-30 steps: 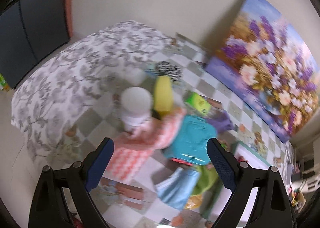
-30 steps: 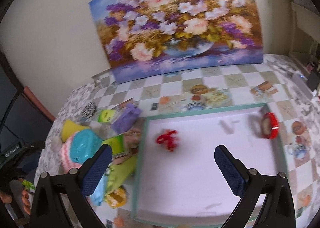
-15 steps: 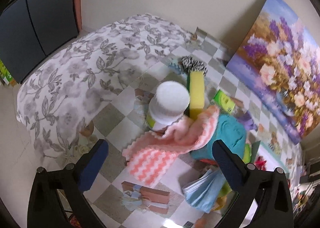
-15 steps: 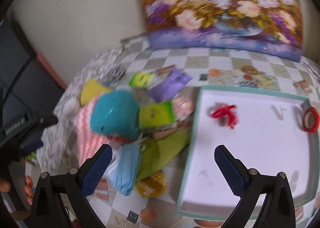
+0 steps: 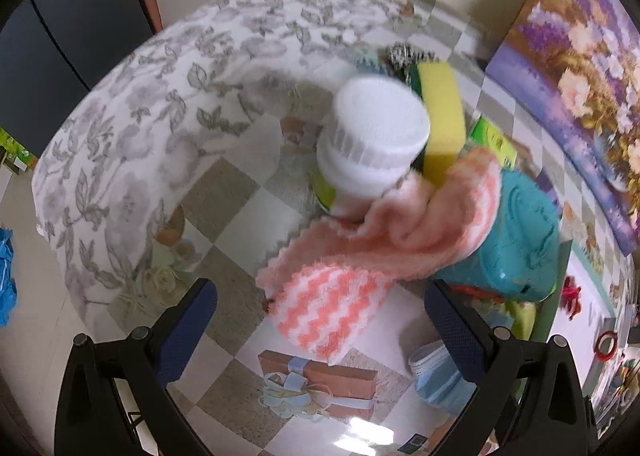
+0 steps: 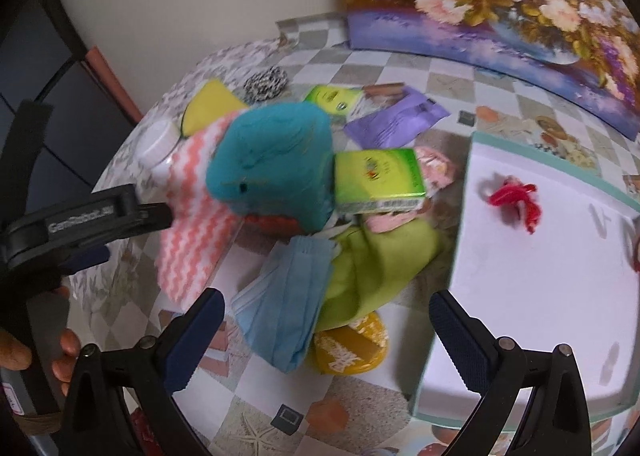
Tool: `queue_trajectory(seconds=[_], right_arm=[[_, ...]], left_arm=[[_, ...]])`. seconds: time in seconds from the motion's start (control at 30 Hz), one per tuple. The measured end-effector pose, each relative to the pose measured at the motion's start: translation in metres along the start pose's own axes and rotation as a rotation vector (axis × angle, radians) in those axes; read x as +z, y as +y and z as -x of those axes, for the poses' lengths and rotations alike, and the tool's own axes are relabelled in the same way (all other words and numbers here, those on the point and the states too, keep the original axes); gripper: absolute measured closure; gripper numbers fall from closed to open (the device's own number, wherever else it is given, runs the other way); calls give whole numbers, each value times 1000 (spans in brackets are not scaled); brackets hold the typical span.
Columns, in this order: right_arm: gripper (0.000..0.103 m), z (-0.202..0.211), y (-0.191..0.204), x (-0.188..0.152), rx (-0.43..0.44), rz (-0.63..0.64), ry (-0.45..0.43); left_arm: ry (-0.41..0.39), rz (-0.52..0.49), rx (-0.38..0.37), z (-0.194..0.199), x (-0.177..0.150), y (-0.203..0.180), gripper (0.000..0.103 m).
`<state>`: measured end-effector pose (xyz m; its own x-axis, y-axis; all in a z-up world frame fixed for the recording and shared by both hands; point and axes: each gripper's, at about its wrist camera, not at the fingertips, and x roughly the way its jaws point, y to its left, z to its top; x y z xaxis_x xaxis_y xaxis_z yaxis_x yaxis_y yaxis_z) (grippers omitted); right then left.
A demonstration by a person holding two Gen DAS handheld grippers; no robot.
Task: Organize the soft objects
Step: 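Grasp the blue face mask with the right gripper while the left grasps the striped towel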
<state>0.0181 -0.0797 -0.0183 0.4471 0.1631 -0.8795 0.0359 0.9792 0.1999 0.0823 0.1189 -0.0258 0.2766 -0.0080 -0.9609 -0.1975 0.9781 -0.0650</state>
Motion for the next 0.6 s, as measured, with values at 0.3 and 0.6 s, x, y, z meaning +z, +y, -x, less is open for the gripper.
queue_trajectory(seconds=[0.3, 0.6], right_arm=[[30, -15, 9, -4, 34, 20, 45], [64, -22, 14, -6, 58, 45, 78]], left_arm=[[71, 13, 15, -32, -3, -3, 0], [69, -40, 14, -54, -5, -17, 18]])
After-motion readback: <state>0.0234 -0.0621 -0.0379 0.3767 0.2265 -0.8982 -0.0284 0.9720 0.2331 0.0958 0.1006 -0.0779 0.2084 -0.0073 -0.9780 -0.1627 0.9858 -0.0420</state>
